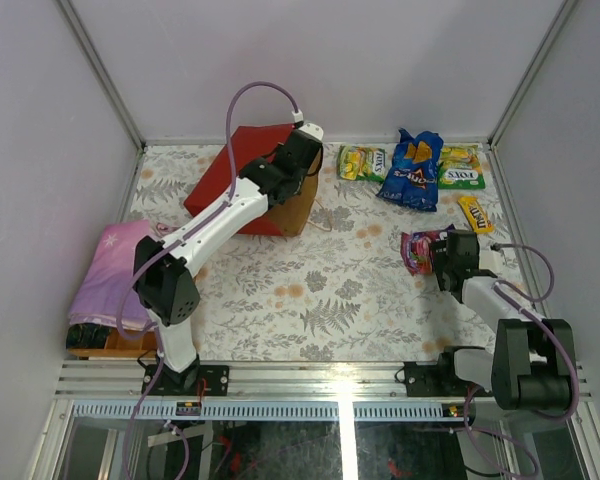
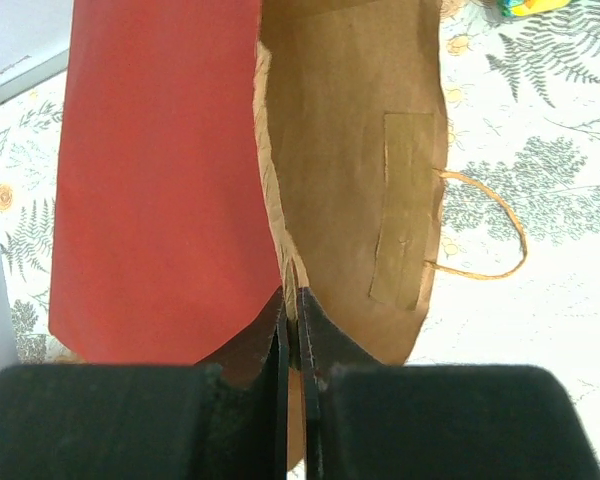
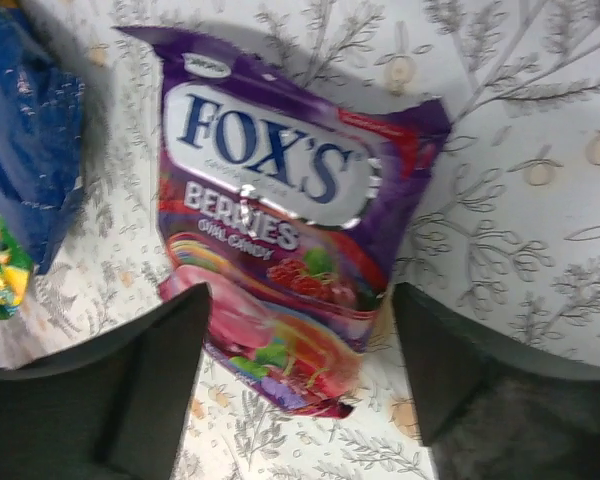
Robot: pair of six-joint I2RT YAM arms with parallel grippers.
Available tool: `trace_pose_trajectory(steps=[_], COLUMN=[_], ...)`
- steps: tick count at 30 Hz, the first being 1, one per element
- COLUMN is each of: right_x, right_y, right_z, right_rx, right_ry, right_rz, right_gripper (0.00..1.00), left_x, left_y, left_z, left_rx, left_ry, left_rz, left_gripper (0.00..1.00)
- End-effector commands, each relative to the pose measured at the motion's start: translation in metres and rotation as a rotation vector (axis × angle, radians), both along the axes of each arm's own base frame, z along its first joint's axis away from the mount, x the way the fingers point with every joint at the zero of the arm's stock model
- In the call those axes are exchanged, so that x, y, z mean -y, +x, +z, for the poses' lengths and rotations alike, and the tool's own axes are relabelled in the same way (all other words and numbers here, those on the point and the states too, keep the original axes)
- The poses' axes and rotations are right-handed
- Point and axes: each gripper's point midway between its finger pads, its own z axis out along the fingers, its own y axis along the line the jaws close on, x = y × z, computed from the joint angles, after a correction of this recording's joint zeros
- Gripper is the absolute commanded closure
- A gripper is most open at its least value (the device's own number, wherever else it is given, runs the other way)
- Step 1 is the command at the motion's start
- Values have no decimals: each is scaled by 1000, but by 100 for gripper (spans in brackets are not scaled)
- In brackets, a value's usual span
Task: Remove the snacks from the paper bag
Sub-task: Place the snack at the center of the board.
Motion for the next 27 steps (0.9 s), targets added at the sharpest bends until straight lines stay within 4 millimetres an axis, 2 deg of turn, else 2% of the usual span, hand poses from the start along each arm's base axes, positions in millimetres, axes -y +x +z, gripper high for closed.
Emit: trace_pose_trajectory(steps=[1,2,5,11,15,18,21,22,27], right_x=[-6,-6,-7,-8,-21,-59,-125,-145,-236], right_y=[36,36,37,42,52,66,82,85,97], right_z=[43,47,65,114,156,178,194,194,205], right_rx=[136,138,168,251,368,442,514,539,770], right_ry=[-12,-22,-52,-161,-290,-398,-407,-395,-201], right_rz=[69,81,119,205,281,412,631,696,934], right_gripper=[12,6,1,1,1,1,0,0,8], left_x=[12,14,27,37,38,38,33,30,13], left_y=[-3,-4,-12,-48,-75,-89,-99,-102,-116], left_z=[17,18,13,-14,-18,-13,-10,-8,-23], left_rx=[70,71,39,-76,-102,-98,-87,-78,-93], left_ry=[-11,-14,-51,-124,-201,-265,-295,-301,-289], left_rz=[-18,-25,-86,-187,-232,-243,-246,-243,-202], left_gripper=[98,99,100,100,100,100,100,100,100])
